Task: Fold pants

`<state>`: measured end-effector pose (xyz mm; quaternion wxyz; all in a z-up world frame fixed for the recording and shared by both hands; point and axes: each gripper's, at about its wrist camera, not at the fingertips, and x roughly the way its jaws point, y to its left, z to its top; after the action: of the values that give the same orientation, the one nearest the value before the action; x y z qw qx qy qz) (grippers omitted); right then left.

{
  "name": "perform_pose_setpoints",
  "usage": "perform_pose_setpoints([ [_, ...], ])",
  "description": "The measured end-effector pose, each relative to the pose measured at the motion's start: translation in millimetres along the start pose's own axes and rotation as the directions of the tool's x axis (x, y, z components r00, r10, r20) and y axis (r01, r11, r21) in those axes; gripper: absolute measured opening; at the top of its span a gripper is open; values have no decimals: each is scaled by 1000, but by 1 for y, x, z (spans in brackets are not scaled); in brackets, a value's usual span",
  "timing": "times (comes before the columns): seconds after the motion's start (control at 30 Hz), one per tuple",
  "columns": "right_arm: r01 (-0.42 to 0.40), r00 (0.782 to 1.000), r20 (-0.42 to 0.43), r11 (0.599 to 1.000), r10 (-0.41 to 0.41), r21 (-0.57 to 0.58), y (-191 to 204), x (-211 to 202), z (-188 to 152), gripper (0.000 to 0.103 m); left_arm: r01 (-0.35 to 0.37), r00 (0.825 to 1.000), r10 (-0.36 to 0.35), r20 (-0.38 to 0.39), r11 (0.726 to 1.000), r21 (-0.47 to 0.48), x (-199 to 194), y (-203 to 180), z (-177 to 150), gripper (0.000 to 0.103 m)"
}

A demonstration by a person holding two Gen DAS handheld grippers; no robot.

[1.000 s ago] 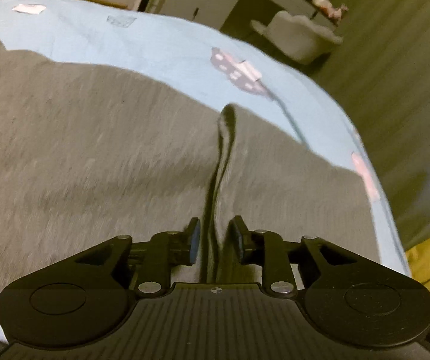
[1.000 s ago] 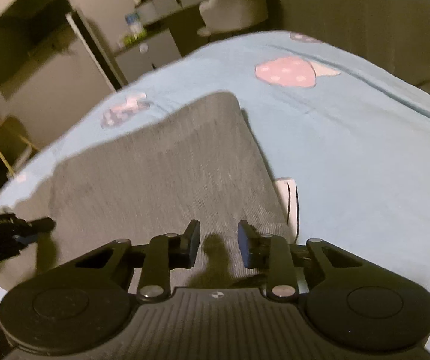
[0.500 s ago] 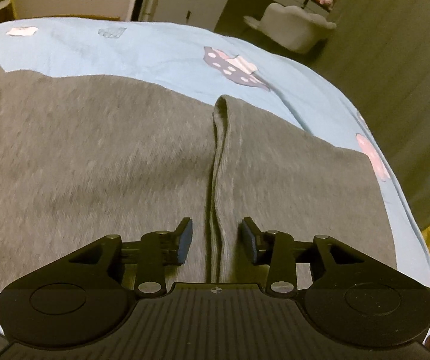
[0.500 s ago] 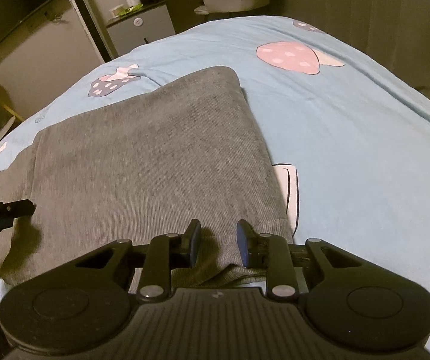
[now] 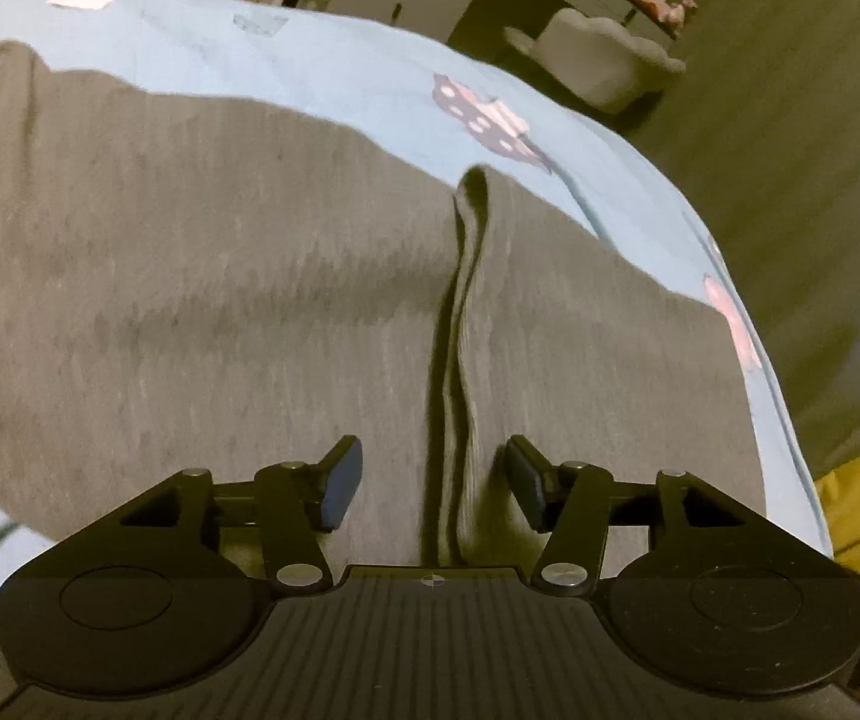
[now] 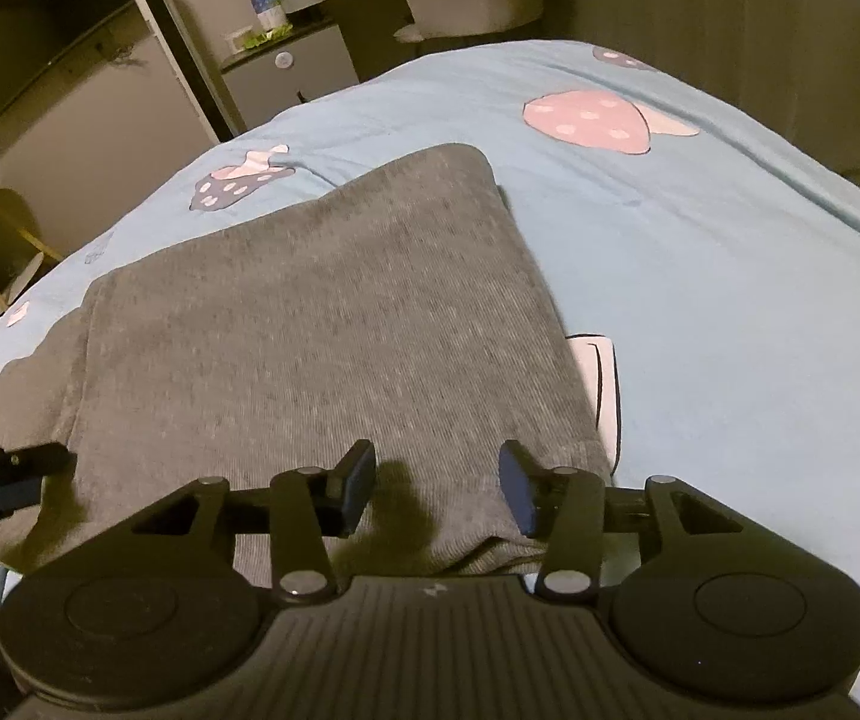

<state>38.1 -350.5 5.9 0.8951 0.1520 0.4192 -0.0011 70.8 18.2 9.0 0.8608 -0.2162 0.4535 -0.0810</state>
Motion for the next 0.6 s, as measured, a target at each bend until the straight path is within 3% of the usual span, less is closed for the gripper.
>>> perform_pose_setpoints([
  [0.27, 17, 993, 119, 998, -10, -53, 11, -17, -3, 48, -10, 1000, 10, 5, 999, 42, -1, -6, -17, 60],
  [0.33, -5, 992, 129, 998, 12, -57, 12, -19, -3, 39, -9, 1000, 9, 18, 1000, 14, -5, -2, -16, 62],
  [0.4, -26, 994, 108, 998, 33, -60, 13, -15, -2, 32, -7, 1000, 8, 25, 1000, -29, -8, 8, -15, 65],
  [0.6, -7, 1000, 13, 1000, 7, -17, 11, 11, 0, 32, -47, 998, 54, 41, 986, -159, -22, 34, -9, 70],
])
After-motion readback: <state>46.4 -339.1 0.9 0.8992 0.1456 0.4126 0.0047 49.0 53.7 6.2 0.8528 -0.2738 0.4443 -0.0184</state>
